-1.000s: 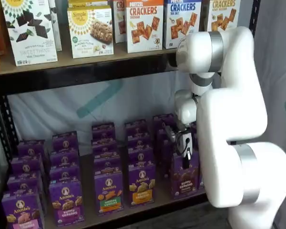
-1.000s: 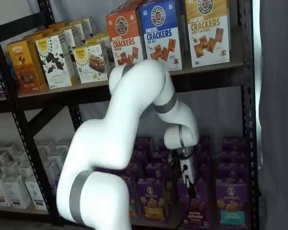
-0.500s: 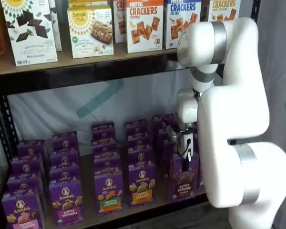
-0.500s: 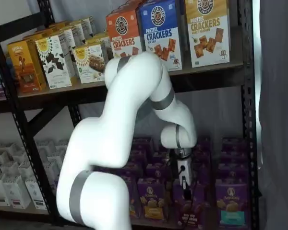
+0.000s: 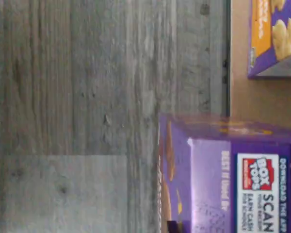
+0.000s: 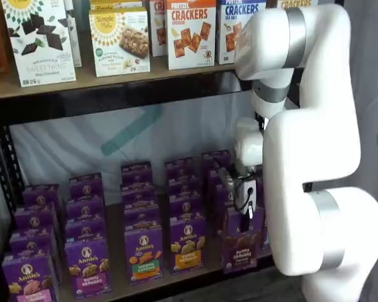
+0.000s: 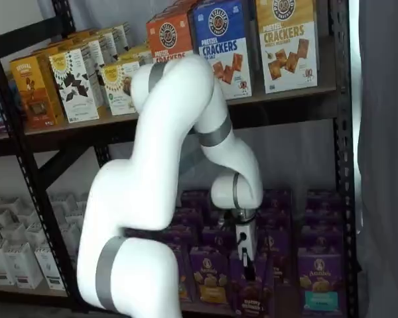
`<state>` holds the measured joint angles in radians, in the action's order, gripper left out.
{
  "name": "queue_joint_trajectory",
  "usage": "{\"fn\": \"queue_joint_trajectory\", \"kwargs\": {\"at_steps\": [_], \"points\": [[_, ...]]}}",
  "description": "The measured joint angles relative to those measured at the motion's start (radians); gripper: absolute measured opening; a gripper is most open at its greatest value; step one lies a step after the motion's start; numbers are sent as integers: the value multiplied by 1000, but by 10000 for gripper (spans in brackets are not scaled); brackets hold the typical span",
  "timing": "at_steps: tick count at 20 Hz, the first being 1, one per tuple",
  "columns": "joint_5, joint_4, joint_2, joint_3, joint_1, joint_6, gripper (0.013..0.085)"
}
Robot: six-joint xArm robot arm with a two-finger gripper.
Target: Pick up the purple box with a brown patch in the center, on the bottom shelf, the fifth box from the left
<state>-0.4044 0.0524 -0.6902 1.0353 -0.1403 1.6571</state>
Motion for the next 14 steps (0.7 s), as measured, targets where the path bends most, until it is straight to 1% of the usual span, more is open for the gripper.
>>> {"fn": "queue_joint_trajectory", "kwargs": {"at_steps": [3, 5, 8, 12, 14], "points": [[18, -5, 66, -85, 0, 5, 290], [36, 1, 108, -140, 0, -2, 290], [58, -5, 170, -215, 8, -4, 290], [77, -28, 247, -304, 30, -3, 290], [93, -44, 299, -361, 53, -11, 290]]}}
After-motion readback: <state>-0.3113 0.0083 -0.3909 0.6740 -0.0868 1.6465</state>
